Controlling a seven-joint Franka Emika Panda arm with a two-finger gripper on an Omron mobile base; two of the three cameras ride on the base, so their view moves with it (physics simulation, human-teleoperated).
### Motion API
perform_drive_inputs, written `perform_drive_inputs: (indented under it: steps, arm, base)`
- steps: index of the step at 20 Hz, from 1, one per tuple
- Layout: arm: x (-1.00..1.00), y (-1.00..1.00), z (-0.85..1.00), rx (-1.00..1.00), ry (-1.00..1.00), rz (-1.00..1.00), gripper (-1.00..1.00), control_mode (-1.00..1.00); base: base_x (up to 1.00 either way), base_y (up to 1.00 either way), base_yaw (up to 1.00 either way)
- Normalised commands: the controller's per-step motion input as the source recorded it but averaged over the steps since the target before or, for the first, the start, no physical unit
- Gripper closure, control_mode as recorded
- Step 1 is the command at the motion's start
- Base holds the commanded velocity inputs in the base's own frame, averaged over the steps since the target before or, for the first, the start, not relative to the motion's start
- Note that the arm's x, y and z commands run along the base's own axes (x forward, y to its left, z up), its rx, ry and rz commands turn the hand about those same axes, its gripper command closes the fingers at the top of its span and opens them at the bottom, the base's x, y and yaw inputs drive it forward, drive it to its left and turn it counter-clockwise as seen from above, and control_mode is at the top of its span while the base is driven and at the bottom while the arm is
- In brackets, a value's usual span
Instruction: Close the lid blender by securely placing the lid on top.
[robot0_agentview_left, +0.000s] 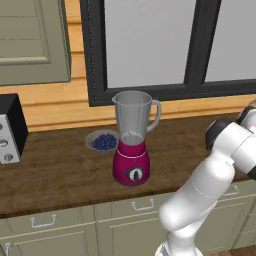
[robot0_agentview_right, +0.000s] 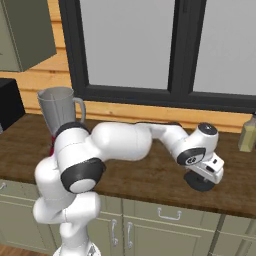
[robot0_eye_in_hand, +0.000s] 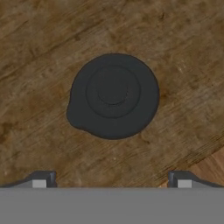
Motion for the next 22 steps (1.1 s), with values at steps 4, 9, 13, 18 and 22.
perform_drive_inputs:
  steps: [4,9,13,18,22]
  arm:
    - [0.17,-0.04,-0.16,0.0,0.0,0.07,-1.0,-1.0]
    - [0.19,-0.09,-0.16,0.01,0.0,0.05,-1.0,-1.0]
    - [0.19,-0.24,-0.09,0.04,0.0,0.05,-1.0,-1.0]
    - [0.19,-0.19,-0.09,0.03,0.0,0.05,-1.0,-1.0]
    - [0.16,-0.08,-0.1,0.0,0.0,0.04,-1.0,-1.0]
  base:
    - [0.0,0.0,0.0]
    - [0.0,0.0,0.0]
    - [0.0,0.0,0.0]
    - [0.0,0.0,0.0]
    - [0.0,0.0,0.0]
